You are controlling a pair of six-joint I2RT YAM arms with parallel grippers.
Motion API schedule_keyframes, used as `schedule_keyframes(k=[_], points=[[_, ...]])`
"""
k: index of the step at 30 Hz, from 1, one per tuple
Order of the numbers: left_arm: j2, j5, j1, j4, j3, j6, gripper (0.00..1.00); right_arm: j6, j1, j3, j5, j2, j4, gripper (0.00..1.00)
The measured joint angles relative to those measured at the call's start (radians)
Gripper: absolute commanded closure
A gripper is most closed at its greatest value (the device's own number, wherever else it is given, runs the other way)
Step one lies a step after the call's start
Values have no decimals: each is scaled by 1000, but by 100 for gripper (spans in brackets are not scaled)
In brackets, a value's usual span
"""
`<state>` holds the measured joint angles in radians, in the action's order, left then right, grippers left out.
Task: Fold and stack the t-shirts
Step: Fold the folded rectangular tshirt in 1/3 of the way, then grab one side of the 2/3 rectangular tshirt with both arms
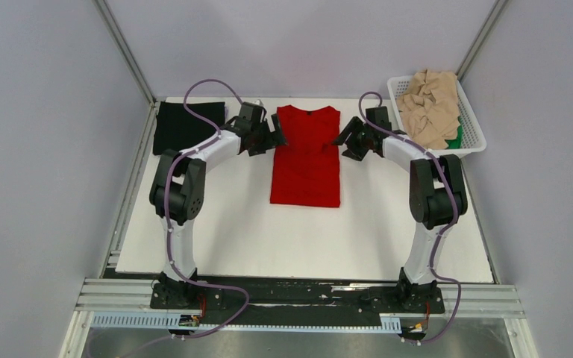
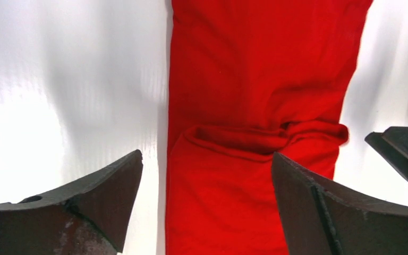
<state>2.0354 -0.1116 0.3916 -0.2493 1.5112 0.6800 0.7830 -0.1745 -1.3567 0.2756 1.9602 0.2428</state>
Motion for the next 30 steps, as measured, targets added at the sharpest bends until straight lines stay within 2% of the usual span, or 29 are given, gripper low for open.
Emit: schedule_keyframes(k=[2, 3, 7, 15, 18, 21, 27, 30], points=[[-1, 1, -9, -11, 40, -12, 0, -4, 13, -6, 5, -8, -8, 2], [-4, 2, -12, -11, 49, -17, 0, -4, 17, -3, 6, -17, -10, 0], [-70, -6, -14, -3, -18, -33, 0, -30, 15, 92, 14, -110, -25, 0], [-418, -63, 14, 36, -470, -22, 2, -54, -13, 481, 32, -433, -18, 1], [-513, -74, 41, 77, -621, 13, 7, -57, -44, 575, 44, -495, -8, 5], [-524, -96, 57, 115, -712, 46, 13, -56, -70, 628, 50, -513, -8, 12], [-460, -139, 59, 185, -745, 97, 26, -56, -106, 656, 38, -505, -13, 34], [-430, -155, 58, 238, -742, 109, 36, -56, -116, 656, 28, -481, -24, 43]])
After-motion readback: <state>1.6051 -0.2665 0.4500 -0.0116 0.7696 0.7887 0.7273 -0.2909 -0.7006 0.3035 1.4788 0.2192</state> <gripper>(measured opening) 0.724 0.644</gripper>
